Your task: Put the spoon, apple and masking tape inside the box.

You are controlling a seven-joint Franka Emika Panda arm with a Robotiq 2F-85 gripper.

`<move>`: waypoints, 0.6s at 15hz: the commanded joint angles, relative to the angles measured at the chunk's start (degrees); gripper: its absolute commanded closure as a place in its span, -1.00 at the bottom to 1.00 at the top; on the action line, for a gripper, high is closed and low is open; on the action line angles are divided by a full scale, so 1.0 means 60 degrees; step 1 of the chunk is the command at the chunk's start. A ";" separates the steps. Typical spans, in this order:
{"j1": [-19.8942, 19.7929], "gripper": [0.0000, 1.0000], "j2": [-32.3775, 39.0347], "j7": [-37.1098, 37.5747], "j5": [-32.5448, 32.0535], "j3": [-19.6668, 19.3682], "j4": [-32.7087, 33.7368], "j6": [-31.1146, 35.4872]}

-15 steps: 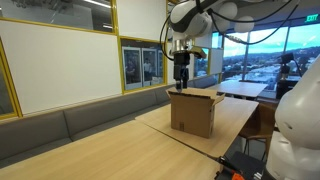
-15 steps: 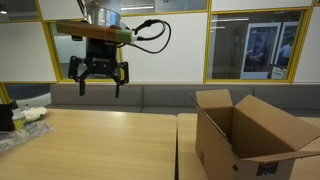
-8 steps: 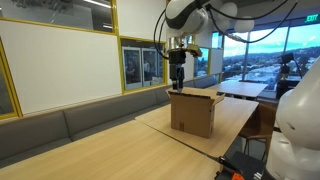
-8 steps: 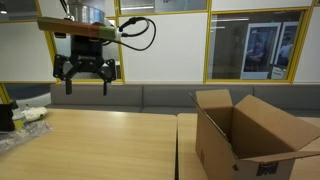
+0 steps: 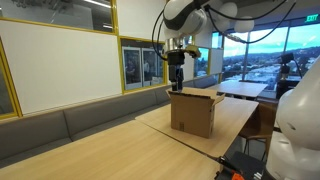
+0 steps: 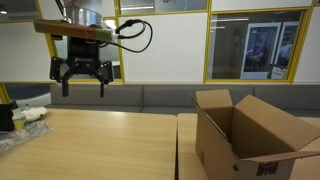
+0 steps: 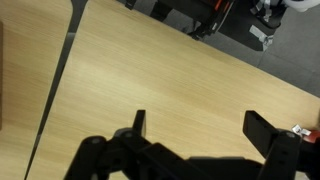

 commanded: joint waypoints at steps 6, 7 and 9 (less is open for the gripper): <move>0.0032 -1.00 0.0014 0.0013 -0.0010 -0.0027 0.0017 -0.0019; 0.0032 -1.00 0.0014 0.0013 -0.0010 -0.0027 0.0017 -0.0019; 0.0032 -1.00 0.0014 0.0013 -0.0010 -0.0027 0.0017 -0.0019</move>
